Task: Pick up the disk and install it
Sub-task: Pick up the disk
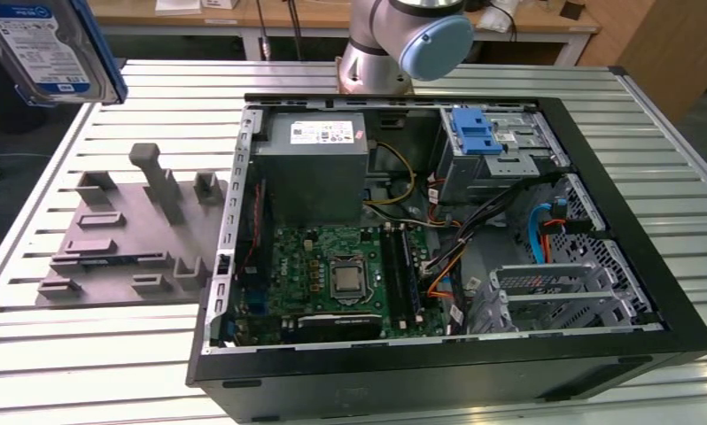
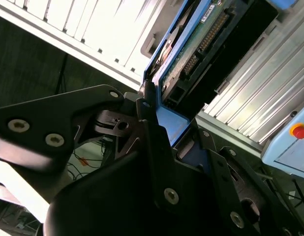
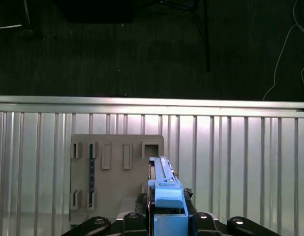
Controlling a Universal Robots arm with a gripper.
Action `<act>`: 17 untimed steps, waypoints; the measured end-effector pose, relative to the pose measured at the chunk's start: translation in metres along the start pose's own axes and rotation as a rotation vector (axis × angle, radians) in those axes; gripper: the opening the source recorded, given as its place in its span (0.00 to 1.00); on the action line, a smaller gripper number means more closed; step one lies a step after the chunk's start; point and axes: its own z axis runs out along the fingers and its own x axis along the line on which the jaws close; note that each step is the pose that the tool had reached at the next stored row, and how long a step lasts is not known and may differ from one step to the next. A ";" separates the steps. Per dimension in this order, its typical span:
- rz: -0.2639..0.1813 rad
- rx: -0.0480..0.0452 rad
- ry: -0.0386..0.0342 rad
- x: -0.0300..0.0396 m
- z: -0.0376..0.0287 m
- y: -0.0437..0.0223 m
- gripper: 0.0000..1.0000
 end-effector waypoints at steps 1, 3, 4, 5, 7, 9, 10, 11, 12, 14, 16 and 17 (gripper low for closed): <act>0.000 0.0000 0.0000 0.0000 -0.0008 0.0000 0.36; 0.000 0.0000 0.0000 0.0000 -0.0024 0.0000 0.36; 0.000 0.0000 0.0000 -0.0001 -0.0032 0.0000 0.36; 0.000 0.0000 0.0000 -0.0001 -0.0040 0.0001 0.36; 0.000 0.0000 0.0000 -0.0001 -0.0055 0.0001 0.36; 0.000 0.0000 0.0000 -0.0001 -0.0072 0.0001 0.36; 0.000 0.0000 -0.0001 -0.0001 -0.0076 0.0001 0.36; 0.000 0.0001 -0.0002 -0.0001 -0.0076 0.0001 0.36; 0.000 0.0001 -0.0002 -0.0001 -0.0077 0.0001 0.36; 0.000 0.0001 -0.0002 -0.0002 -0.0077 0.0001 0.36; 0.000 -0.0001 -0.0003 -0.0002 -0.0077 0.0001 0.36; 0.000 -0.0001 -0.0003 -0.0001 -0.0078 0.0001 0.36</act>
